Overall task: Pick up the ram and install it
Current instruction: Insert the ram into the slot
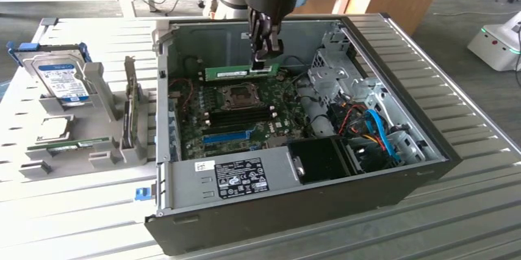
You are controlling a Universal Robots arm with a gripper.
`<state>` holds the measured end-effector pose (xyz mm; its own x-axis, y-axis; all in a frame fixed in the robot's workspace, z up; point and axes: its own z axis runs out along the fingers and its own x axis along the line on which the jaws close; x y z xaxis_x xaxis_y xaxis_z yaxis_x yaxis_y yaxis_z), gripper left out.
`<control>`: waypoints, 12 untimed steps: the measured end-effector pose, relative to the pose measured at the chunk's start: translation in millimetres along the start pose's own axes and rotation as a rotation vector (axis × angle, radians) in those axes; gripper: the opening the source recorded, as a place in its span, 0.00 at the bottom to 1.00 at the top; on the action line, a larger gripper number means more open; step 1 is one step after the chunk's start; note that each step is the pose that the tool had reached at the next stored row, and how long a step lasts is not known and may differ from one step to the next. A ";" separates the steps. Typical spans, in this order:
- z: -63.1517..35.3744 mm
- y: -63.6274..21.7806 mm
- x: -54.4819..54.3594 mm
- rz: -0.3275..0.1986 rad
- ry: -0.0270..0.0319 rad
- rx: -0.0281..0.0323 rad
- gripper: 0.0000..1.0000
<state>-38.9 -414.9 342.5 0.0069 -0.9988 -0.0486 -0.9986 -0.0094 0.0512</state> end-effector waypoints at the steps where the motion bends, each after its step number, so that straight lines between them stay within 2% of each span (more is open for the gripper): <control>1: 1.8 -0.1 0.1 0.000 0.0000 0.0000 0.12; 12: 18.3 -0.9 0.9 0.000 0.0001 -0.0001 0.12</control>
<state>-38.9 -414.9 324.2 0.0068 -0.9988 -0.0486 -0.9986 -0.0093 0.0513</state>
